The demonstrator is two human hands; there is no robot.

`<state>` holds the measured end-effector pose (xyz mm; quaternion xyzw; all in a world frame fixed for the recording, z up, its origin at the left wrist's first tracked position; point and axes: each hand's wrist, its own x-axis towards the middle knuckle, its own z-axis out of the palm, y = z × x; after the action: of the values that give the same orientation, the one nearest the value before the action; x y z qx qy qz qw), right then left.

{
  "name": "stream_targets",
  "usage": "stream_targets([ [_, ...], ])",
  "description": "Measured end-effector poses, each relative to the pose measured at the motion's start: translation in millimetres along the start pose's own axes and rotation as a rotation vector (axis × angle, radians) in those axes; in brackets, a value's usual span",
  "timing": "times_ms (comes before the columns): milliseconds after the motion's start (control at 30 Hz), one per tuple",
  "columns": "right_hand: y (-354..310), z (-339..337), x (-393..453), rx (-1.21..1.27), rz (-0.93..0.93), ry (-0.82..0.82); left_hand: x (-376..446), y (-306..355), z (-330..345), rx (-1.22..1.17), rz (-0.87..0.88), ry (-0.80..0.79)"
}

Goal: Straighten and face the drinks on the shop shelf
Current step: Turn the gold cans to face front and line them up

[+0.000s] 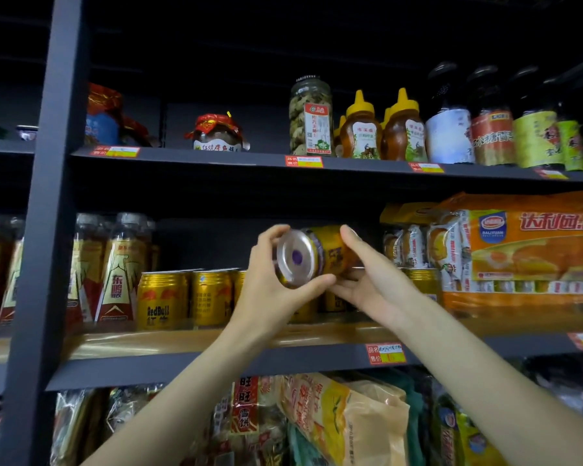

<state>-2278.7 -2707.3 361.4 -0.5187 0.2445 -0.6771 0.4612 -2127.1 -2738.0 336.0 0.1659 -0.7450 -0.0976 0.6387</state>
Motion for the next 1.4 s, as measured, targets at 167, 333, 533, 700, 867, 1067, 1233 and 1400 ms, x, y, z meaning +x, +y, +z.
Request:
stream_targets([
  [167,-5.9,0.4,1.1,0.047,0.158,-0.007,0.3,-3.7,2.6,0.071,0.075,0.064],
  [333,-5.2,-3.6,0.4,0.146,0.217,-0.066,1.9,0.0,-9.8,0.132,0.165,-0.009],
  [533,-6.7,-3.5,2.9,0.05,0.065,-0.053,2.6,-0.1,-12.2,0.048,0.071,-0.092],
  [700,-1.2,-3.2,-0.7,0.036,-0.189,-0.087,2.8,-12.7,-14.9,0.03,-0.014,-0.119],
  [867,-6.7,-9.0,-5.2,-0.472,-0.422,-0.15,8.5,-20.9,-20.8,0.307,0.051,-0.223],
  [1067,-20.1,-24.1,5.5,-1.06,-0.709,0.033,22.4,-32.7,-24.1,0.74,0.014,-0.307],
  [1233,-17.5,-47.5,27.2,-1.125,-0.347,0.187,19.4,-44.8,-12.9,0.909,-0.012,-0.368],
  [1400,14.1,-52.0,36.2,-1.195,-0.215,0.167,15.3,-51.7,-10.9,0.93,0.053,-0.275],
])
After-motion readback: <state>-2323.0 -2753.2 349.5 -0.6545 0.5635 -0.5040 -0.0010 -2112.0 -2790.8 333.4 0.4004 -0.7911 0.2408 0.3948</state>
